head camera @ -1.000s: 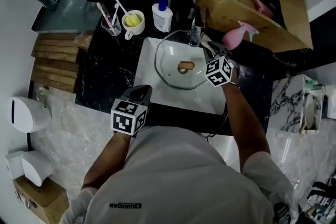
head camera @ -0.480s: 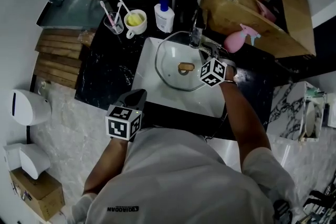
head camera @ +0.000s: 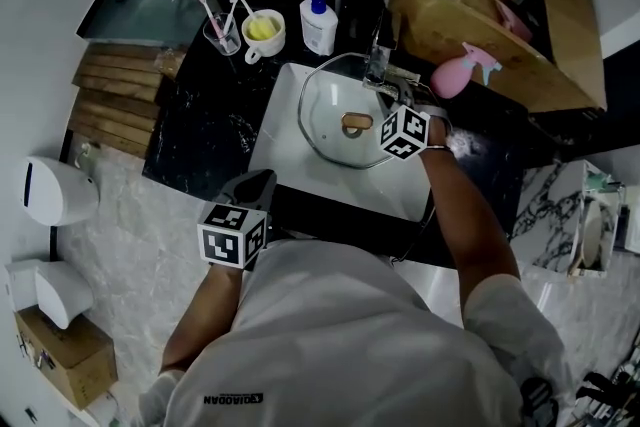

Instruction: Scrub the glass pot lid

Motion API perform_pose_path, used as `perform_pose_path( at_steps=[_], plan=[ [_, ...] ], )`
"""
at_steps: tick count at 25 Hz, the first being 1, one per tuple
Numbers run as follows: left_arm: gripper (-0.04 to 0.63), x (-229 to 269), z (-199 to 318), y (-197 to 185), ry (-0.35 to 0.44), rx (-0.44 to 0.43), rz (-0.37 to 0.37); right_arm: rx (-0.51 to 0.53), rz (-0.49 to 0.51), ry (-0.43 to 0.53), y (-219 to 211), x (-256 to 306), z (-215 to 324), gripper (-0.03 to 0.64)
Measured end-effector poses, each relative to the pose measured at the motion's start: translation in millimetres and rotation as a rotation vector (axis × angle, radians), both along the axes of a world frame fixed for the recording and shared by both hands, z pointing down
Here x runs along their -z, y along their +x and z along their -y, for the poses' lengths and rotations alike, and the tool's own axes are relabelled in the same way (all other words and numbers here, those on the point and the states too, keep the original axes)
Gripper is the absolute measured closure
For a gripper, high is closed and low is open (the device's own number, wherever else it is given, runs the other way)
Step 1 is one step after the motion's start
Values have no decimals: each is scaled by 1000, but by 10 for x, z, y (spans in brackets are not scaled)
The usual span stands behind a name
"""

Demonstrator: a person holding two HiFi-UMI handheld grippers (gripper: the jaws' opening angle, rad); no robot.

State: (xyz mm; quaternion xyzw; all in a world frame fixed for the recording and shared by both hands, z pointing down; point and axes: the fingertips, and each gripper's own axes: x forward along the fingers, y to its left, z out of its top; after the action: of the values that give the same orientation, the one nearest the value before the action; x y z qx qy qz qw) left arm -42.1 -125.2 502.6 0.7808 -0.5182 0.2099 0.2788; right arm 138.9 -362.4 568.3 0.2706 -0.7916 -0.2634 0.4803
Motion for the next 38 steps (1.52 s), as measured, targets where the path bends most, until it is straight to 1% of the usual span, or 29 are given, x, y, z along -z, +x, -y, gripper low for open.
perform_pose_path(
  at_steps=[9,15,21,28,32,38],
  plan=[
    [580,-3,-62,70,7,-11,-4,43,-2,-12,-22,-92,-216,515],
    [580,-17,-95,138,7,-27,-13,46,-7,-22,27,-158,-369,514],
    [580,-35,-113,232,10,-55,-25,27,-4,-37,108,-236,-513,512],
    [580,-31,-128,309,-6,-92,-60,-30,32,-47,209,-286,-627,512],
    [580,-10,-101,305,-4,-122,-55,-95,68,-55,261,-315,-696,512],
    [580,5,-29,288,-4,-169,-49,-180,93,-67,358,-396,-805,511]
  ],
)
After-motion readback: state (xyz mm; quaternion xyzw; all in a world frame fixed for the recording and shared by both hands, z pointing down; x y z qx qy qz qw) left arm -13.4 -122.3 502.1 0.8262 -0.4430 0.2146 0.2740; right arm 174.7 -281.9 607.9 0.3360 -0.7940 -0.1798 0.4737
